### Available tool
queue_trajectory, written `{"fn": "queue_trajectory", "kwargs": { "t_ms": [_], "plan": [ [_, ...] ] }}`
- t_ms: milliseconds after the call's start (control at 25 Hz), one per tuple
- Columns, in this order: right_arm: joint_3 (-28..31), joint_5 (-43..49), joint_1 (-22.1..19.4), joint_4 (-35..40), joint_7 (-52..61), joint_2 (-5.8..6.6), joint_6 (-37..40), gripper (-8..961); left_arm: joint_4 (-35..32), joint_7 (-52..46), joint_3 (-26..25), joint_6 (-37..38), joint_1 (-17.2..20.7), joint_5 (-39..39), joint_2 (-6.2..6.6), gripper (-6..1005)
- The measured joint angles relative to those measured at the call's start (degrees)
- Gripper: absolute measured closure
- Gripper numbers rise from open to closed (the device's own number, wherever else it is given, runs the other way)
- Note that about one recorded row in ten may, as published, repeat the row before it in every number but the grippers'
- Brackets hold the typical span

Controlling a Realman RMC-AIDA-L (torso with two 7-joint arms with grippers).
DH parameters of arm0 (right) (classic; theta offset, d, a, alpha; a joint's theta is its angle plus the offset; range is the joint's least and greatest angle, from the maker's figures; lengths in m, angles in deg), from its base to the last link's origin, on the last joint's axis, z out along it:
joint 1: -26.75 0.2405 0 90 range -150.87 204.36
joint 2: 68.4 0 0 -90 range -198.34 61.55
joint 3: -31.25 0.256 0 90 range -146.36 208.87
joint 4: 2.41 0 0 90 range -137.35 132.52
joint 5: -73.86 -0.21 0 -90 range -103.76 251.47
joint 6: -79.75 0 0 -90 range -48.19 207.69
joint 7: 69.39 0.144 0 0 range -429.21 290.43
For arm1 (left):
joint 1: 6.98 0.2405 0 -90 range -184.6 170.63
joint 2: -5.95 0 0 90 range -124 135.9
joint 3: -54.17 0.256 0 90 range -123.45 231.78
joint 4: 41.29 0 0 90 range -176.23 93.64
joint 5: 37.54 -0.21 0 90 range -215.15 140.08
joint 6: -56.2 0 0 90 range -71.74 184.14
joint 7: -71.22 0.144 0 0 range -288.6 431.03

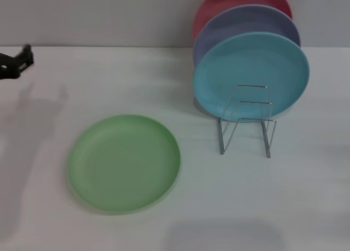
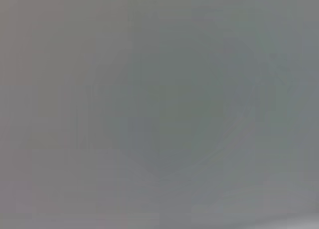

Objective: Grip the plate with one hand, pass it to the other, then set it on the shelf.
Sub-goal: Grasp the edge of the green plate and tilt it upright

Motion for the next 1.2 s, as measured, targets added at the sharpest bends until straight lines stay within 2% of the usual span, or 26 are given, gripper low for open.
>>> {"fn": "queue_trajectory", "kwargs": {
  "t_ms": [40,120,160,200,280,320,360,400,720,1200],
  "plan": [
    [0.00,0.01,0.11,0.03,0.20,0.00,0.04,119,-8.18,2.15,-1.69,-16.30,-0.98,0.96,-0.60,186],
    [-0.01,0.02,0.15,0.05,0.41,0.00,0.08,119,-8.18,2.15,-1.69,-16.30,-0.98,0.96,-0.60,185],
    [0.01,0.03,0.16,0.07,0.63,0.00,0.13,119,-14.65,5.88,-5.82,-31.29,-3.14,2.76,-3.10,185],
    [-0.01,0.04,0.17,0.08,0.81,0.00,0.20,119,-16.46,8.09,-8.18,-37.01,-4.32,3.87,-4.41,185],
    [0.01,0.06,0.20,0.09,0.92,0.00,0.39,119,-17.84,11.06,-11.85,-45.31,-6.64,5.92,-5.86,185],
    [-0.04,0.08,0.20,0.09,0.92,0.00,0.45,119,-17.84,11.06,-11.85,-45.31,-6.64,5.92,-5.86,185],
    [-0.10,0.10,0.18,0.09,0.92,0.00,0.53,120,-16.84,12.40,-14.29,-53.22,-10.09,8.48,-5.98,185],
    [-0.14,0.13,0.08,0.09,0.93,0.00,0.62,120,-15.62,12.56,-14.60,-55.50,-11.40,9.20,-5.90,185],
    [-0.78,0.07,-0.27,0.08,0.92,0.00,1.16,120,-8.18,13.19,-10.88,-58.57,-13.30,9.57,-6.07,186],
    [-0.79,0.15,0.05,0.08,0.94,0.00,1.37,120,-4.04,13.24,-8.98,-59.39,-13.82,9.74,-6.17,188]
  ]
}}
